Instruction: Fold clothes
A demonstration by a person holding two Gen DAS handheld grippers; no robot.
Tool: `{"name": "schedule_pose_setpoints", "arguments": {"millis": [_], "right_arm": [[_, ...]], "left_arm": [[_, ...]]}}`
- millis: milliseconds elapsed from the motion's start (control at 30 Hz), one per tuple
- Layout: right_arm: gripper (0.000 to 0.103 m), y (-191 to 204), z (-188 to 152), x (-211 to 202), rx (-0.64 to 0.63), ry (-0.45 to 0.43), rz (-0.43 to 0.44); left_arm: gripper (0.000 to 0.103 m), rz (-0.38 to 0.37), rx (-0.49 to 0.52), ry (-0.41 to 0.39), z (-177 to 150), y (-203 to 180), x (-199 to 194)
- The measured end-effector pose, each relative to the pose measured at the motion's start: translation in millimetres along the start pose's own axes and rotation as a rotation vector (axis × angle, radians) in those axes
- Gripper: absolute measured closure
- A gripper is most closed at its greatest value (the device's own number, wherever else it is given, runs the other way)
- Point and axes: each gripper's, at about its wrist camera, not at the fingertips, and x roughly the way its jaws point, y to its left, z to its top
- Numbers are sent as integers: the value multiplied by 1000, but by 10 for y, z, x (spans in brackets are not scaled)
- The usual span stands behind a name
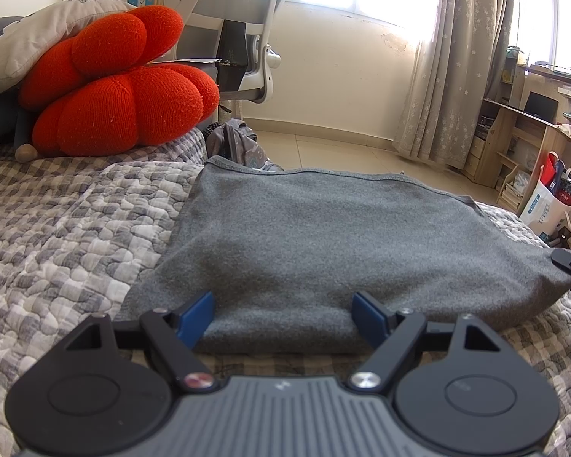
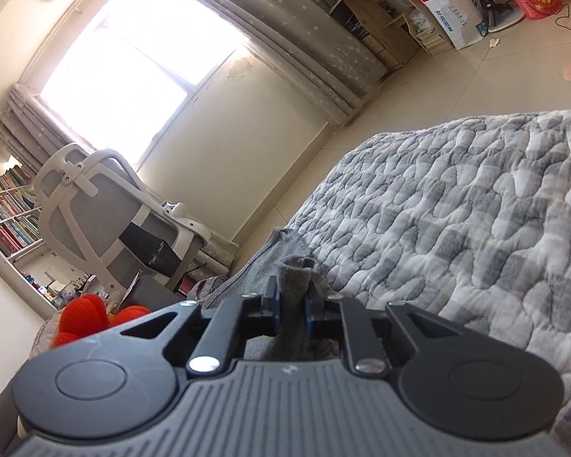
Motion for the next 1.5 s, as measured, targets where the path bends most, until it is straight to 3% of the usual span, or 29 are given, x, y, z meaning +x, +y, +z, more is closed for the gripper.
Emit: {"name": "schedule_pose_setpoints", "arguments": {"millis": [100,233,367,500,600,633,667,700,800,1200,1500], "right_arm": [[87,20,-22,-64,-24,-39,13],[84,-91,-3,35,46,36,39],[59,-103,3,87,69,108,62],[48,68,-51,76,-42,113,40],[50,131,-74,89,-84,104,49],[57,152,-82,94,-98,101,52],[76,173,-90,98,-113,98,55],[87,194,-98,103,-127,95,58],[87,288,-134,105,-193,80,61],[87,256,-87,164,-166,75,-12],[87,1159,-366,151,-577,33,170]], "left_arm": [[21,-2,-2,0,-1,8,3],[21,-4,-3,0,-2,7,2],[21,-3,-2,1,1,6,3],[21,-2,-1,1,0,1,4],[21,2,5,2,2,-9,7],[21,5,7,3,3,-13,9],[21,7,11,3,3,-18,12],[21,8,12,4,6,-20,13],[20,9,13,6,10,-17,16],[21,-12,-5,11,23,27,12],[20,-82,-69,-25,74,297,-167]]}}
